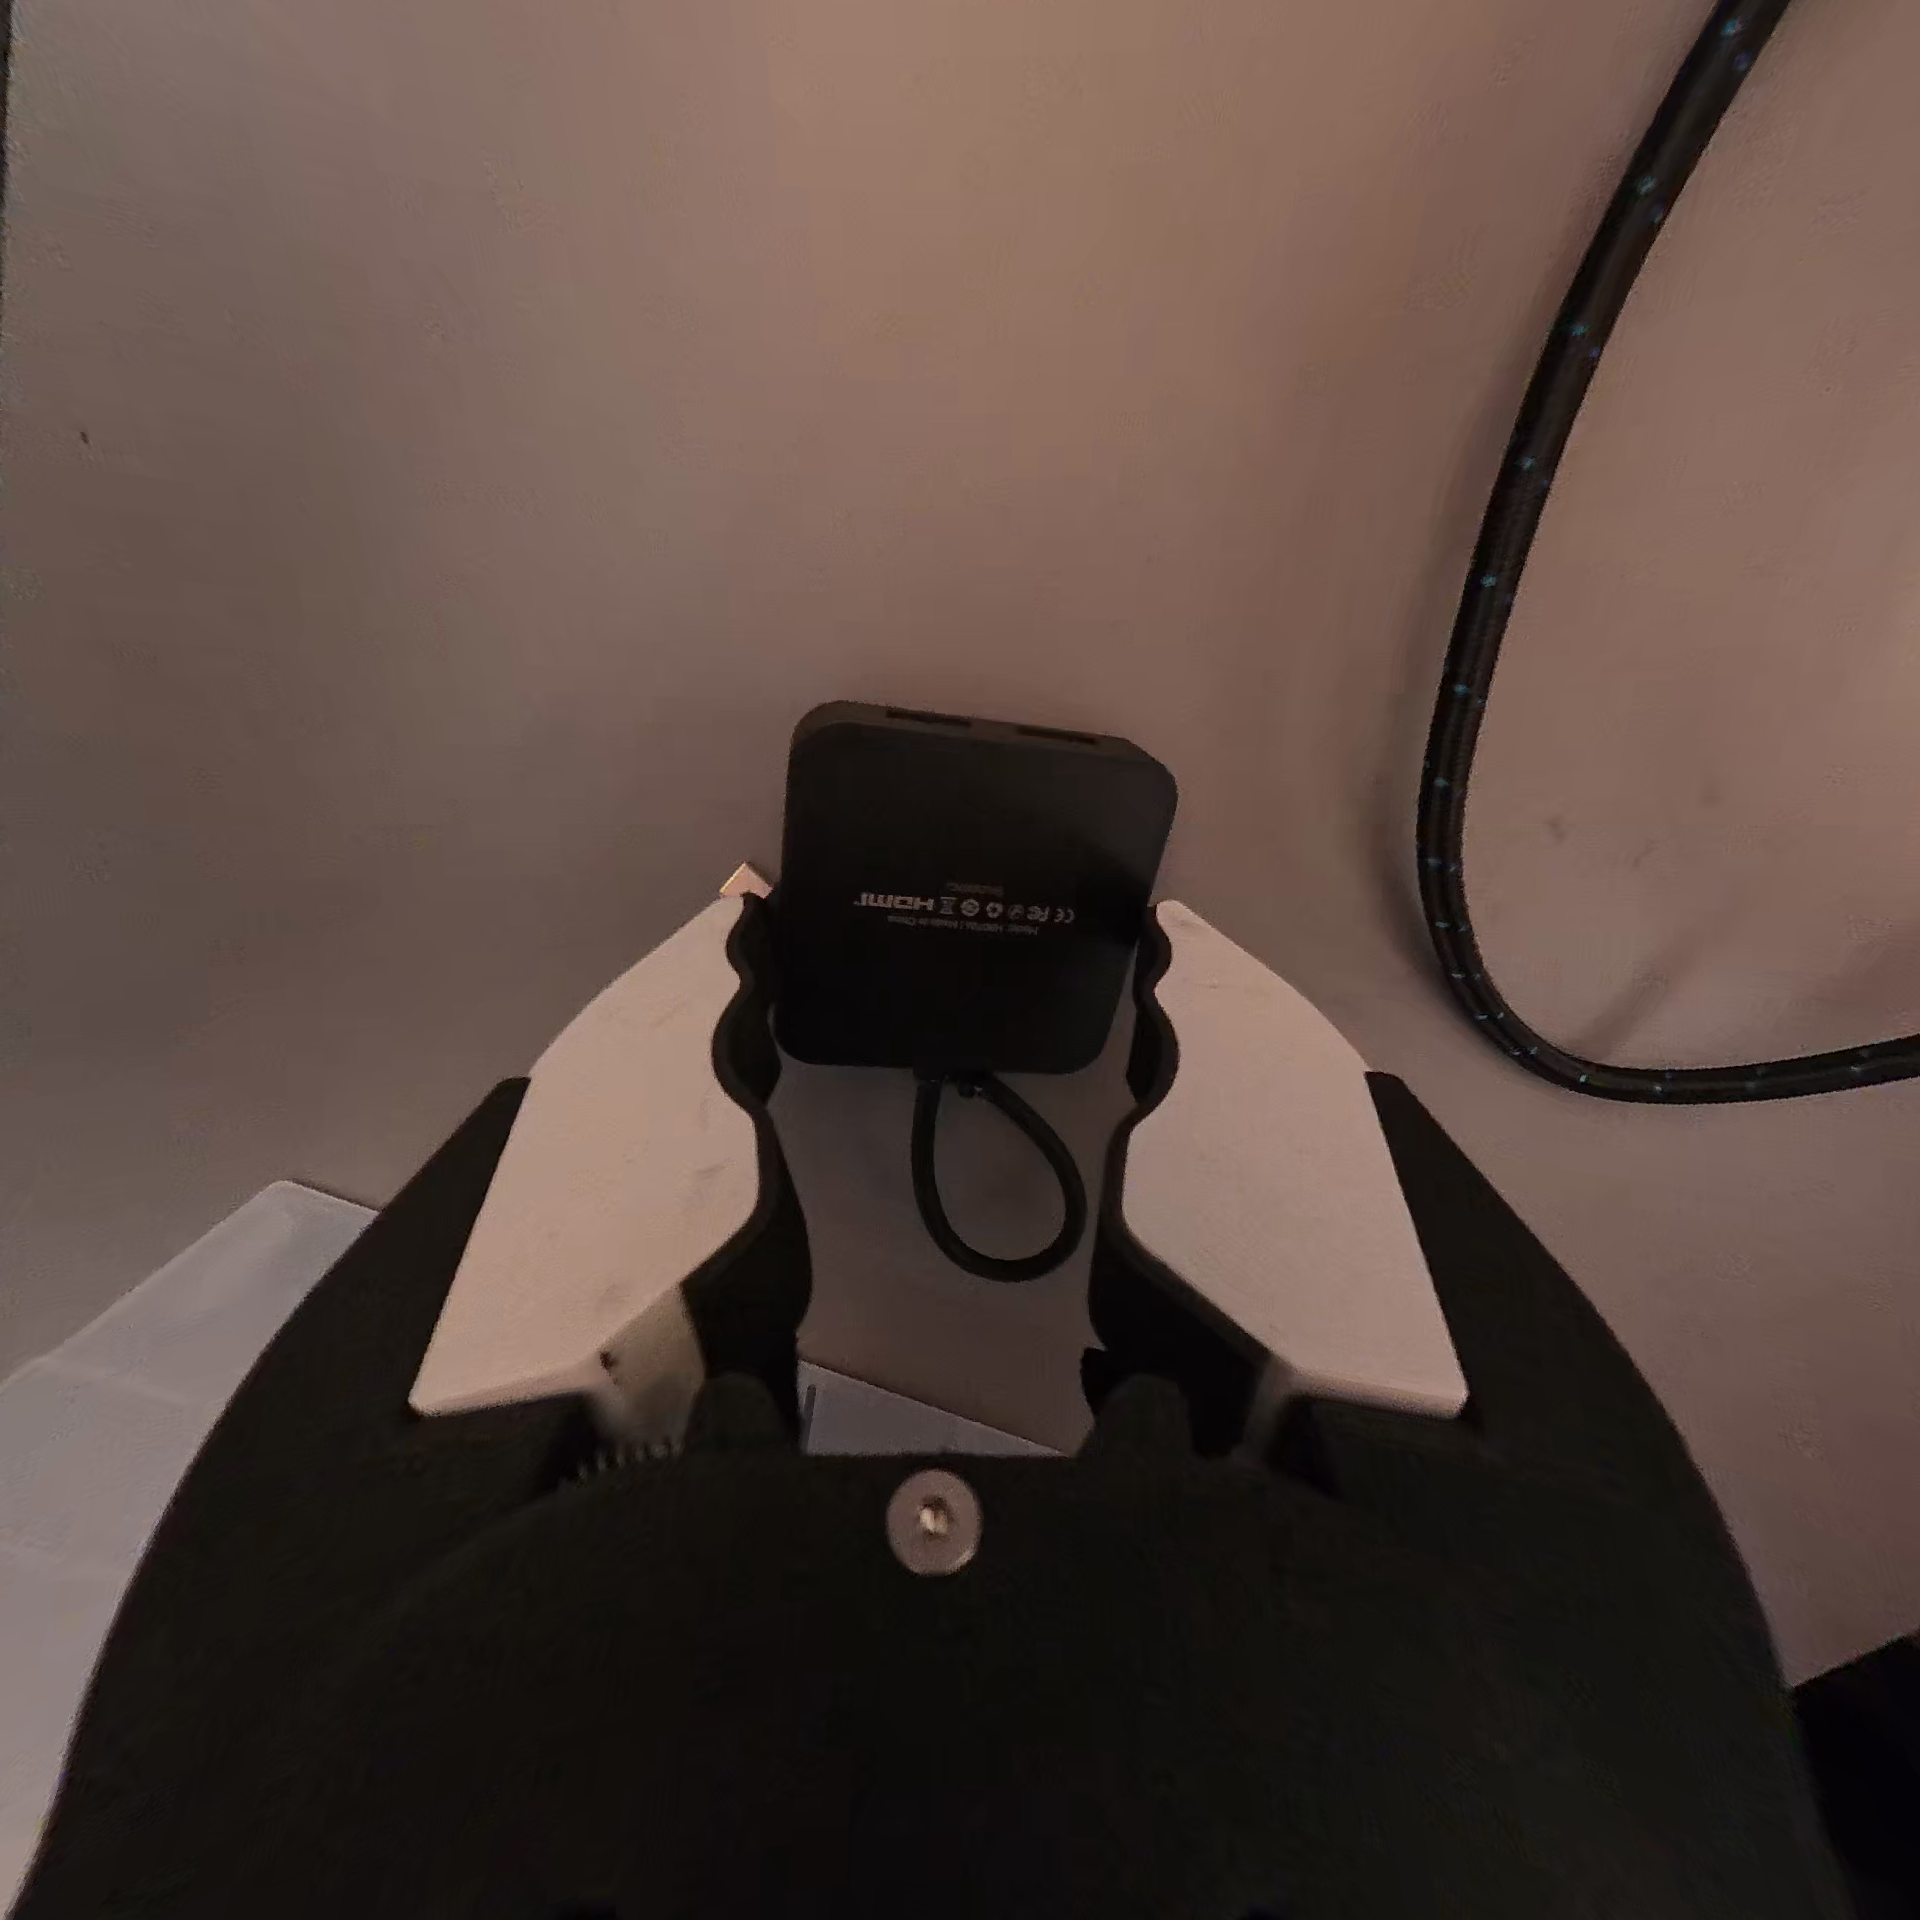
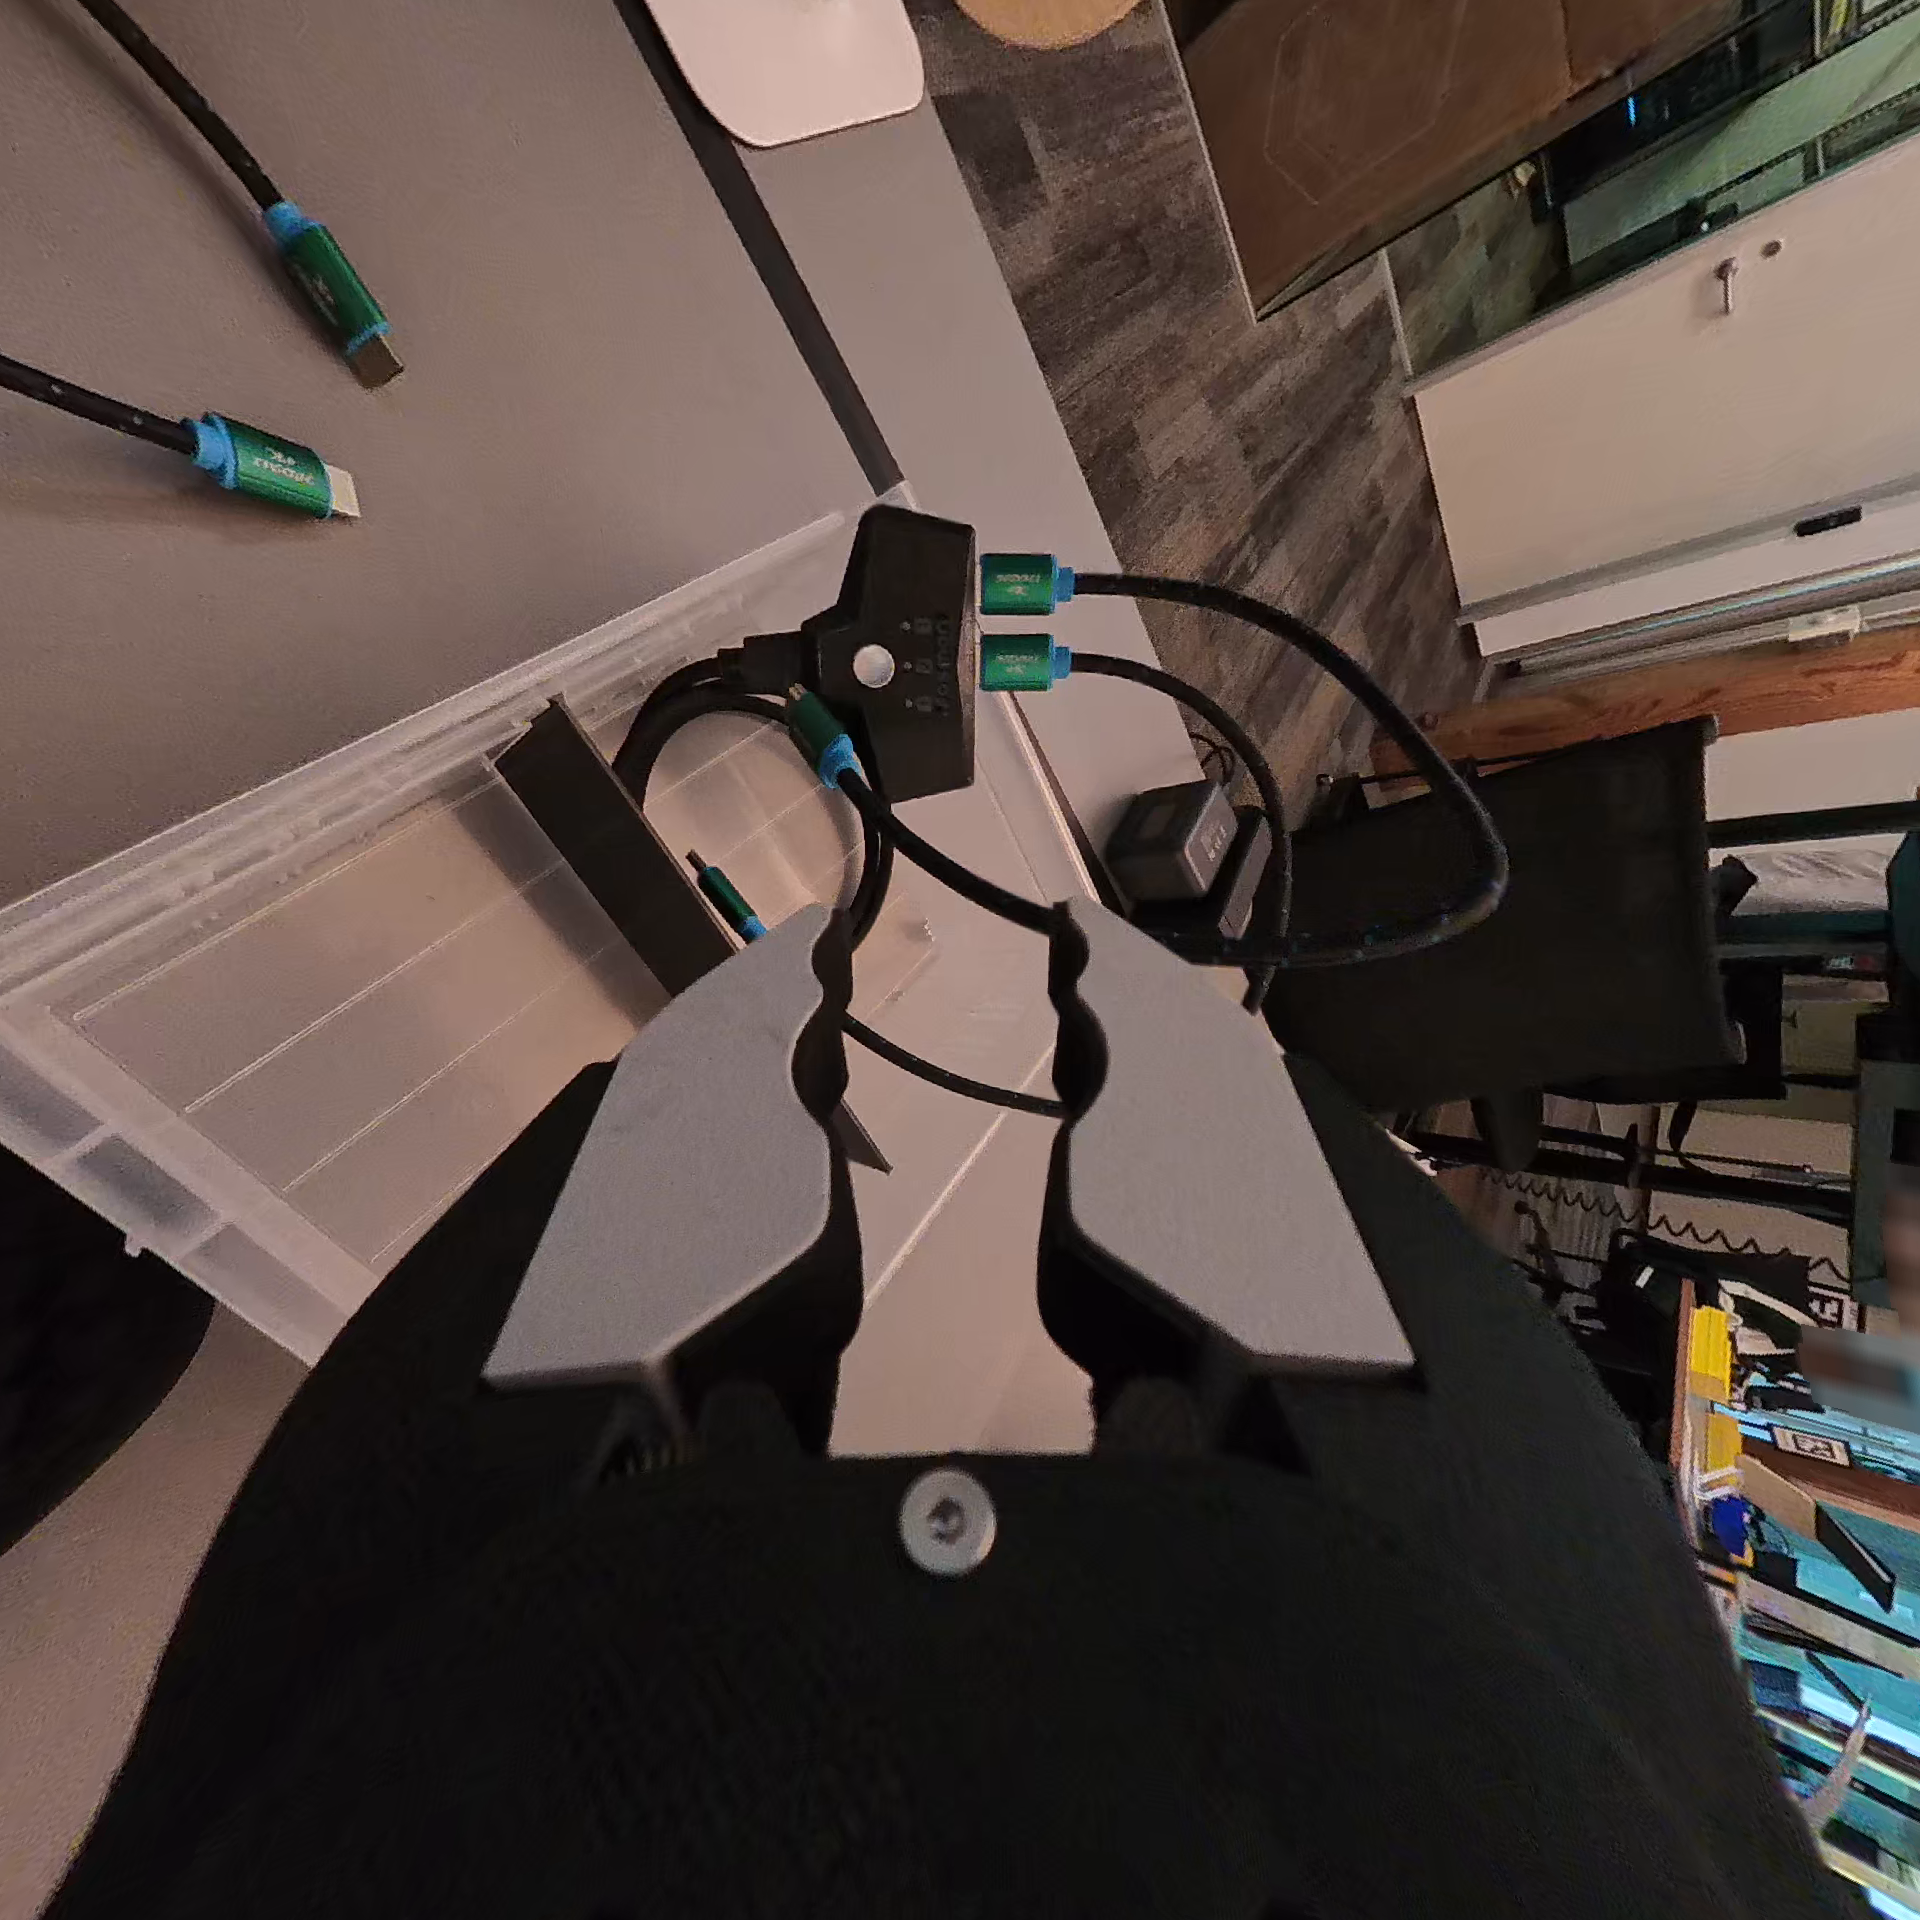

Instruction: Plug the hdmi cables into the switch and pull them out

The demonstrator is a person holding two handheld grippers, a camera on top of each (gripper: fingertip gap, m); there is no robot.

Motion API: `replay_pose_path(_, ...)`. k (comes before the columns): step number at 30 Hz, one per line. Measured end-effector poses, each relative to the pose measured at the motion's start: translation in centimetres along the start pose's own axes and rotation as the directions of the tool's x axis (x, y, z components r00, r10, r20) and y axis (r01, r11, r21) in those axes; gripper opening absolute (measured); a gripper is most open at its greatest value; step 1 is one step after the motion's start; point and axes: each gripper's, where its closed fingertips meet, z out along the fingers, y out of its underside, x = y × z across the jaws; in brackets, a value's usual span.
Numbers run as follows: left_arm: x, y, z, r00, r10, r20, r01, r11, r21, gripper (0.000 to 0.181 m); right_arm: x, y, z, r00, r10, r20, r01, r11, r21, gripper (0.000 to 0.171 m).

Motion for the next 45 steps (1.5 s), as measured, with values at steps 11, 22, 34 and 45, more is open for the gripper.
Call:
replay_pose_path(11, 0.6, -3.0, -4.8, 0.998, -0.015, 0.068, 0.0, 0.976, 0.218, 0.077, 0.4, 0.3, 0.1, 1.0, 0.008, -0.01, -0.008, 1.0, -0.007, 0.038)
replay_pose_path(22, 8.7, -10.4, 0.2, 0.976, 0.213, 0.05, -0.218, 0.959, 0.183, 0.059, -0.2, 0.4, 0.3, 1.0, -0.012, 0.005, 0.012, 1.0, -0.025, 0.038)
replay_pose_path(34, 10.9, -9.5, -0.6, 0.969, 0.227, -0.094, -0.199, 0.95, 0.24, 0.008, 0.6, 0.5, 0.1, 0.999, -0.017, -0.028, 0.017, 1.0, -0.001, 0.037)
replay_pose_path(45, 13.4, -7.4, -19.3, 0.978, 0.058, 0.202, -0.192, 0.632, 0.751, 0.008, -0.9, -15.7, -5.1, 0.969, 0.162, 0.185, -0.245, 0.692, 0.679, 0.038)
